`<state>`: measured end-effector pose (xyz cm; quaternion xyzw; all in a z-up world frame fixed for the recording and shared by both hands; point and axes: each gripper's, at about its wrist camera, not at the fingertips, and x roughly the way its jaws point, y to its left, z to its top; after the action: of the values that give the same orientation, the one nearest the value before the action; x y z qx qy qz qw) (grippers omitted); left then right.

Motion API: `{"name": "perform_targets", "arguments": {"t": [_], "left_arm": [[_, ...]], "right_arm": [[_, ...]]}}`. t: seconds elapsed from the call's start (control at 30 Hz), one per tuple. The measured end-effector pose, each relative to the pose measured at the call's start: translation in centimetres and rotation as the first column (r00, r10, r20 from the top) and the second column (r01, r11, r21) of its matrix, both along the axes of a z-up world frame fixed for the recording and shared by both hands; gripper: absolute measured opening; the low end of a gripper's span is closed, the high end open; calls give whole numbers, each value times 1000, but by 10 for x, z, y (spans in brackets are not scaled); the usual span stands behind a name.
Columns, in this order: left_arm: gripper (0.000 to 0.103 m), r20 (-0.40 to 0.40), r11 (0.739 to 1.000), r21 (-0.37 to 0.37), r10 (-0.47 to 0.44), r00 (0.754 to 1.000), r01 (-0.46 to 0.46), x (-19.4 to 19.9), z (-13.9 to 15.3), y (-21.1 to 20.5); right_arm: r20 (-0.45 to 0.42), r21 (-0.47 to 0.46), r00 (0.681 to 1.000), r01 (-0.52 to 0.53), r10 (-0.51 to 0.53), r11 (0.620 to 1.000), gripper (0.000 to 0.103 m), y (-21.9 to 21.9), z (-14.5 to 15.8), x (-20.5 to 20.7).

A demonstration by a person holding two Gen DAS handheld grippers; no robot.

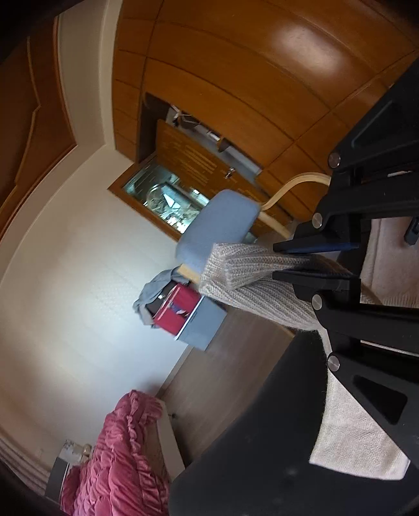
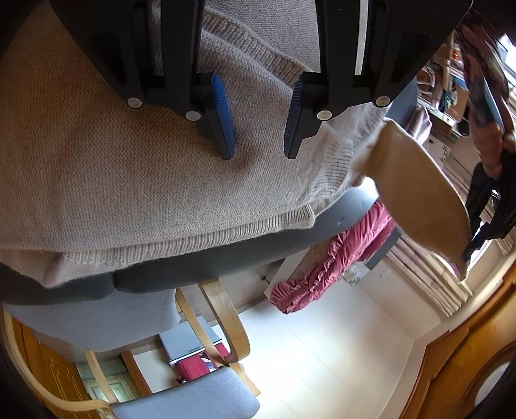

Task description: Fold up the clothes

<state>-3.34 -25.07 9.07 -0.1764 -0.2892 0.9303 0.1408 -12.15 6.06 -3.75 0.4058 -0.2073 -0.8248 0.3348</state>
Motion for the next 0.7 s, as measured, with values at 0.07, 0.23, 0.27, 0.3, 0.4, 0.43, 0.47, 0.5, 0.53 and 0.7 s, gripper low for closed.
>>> {"name": "perform_targets", "arguments": {"t": [0.07, 0.23, 0.27, 0.3, 0.4, 0.43, 0.47, 0.5, 0.53, 0.7], "left_arm": [[8, 36, 998, 2, -66, 997, 66, -9, -16, 34], [8, 111, 989, 31, -149, 983, 146, -28, -56, 78], [8, 119, 988, 30, -155, 981, 152, -31, -62, 81], [8, 126, 987, 28, -159, 979, 157, -34, -66, 84], [8, 147, 985, 22, -175, 974, 173, -41, -76, 101], [8, 152, 983, 21, -182, 971, 181, -43, -78, 107], [8, 154, 982, 20, -189, 970, 188, -45, -79, 113], [8, 155, 981, 19, -195, 969, 194, -46, -80, 118], [8, 153, 979, 17, -204, 967, 204, -47, -80, 124], [8, 160, 967, -38, -243, 957, 252, -48, -84, 153]], "right_arm": [[-5, -18, 999, 40, -40, 999, 35, 8, 2, 0], [3, -72, 976, 217, -218, 973, 35, 44, 4, 0], [12, -86, 968, 251, -250, 964, 35, 51, 3, -1], [20, -100, 962, 273, -273, 957, 35, 57, 2, -1], [45, -139, 940, 340, -337, 930, 35, 73, 0, -1], [46, -141, 935, 353, -350, 925, 35, 75, 0, -1], [48, -144, 931, 366, -363, 919, 35, 78, 0, 0], [53, -152, 926, 379, -375, 913, 35, 80, 0, 1], [60, -159, 921, 390, -386, 907, 35, 81, -1, 0], [89, -183, 905, 425, -415, 887, 35, 89, -6, -3]]}}
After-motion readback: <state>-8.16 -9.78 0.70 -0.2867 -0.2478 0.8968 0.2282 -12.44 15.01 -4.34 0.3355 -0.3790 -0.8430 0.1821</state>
